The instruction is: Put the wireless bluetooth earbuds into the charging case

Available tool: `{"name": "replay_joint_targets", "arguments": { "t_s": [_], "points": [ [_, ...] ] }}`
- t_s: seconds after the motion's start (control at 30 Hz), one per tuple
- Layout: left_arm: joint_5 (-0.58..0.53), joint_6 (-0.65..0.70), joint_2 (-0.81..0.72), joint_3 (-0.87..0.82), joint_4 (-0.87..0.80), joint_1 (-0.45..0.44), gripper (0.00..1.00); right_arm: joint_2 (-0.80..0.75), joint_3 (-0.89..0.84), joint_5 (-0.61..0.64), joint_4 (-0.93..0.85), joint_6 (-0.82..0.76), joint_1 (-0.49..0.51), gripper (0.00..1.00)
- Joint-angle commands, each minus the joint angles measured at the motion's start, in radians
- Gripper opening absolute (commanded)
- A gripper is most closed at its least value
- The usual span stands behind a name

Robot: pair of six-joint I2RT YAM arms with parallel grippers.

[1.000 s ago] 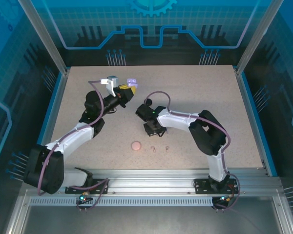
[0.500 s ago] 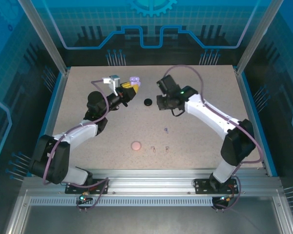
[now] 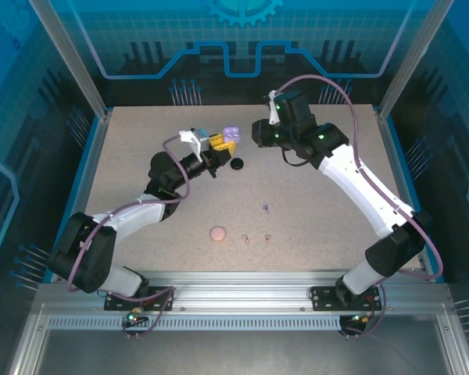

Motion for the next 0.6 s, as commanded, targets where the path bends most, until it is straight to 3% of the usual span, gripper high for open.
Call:
{"name": "replay_joint_targets", "arguments": {
  "t_s": [0.0,0.2,0.57],
  "points": [
    [-0.056,0.143,-0.007,0.009,0.015,-0.031,0.00,-0.057,0.016,-0.051,0.073,-0.015,-0.008,0.21],
    [-0.079,0.208,0.006,0.023,0.033,-0.058,0.00,-0.137,-0.048,-0.087,0.179,-0.021,-0.007,0.21],
    [-0.060,0.183,0.052,0.033,0.186,-0.067,0.00,-0.213,-0.187,-0.174,0.387,-0.051,0.043,0.21]
  ]
}}
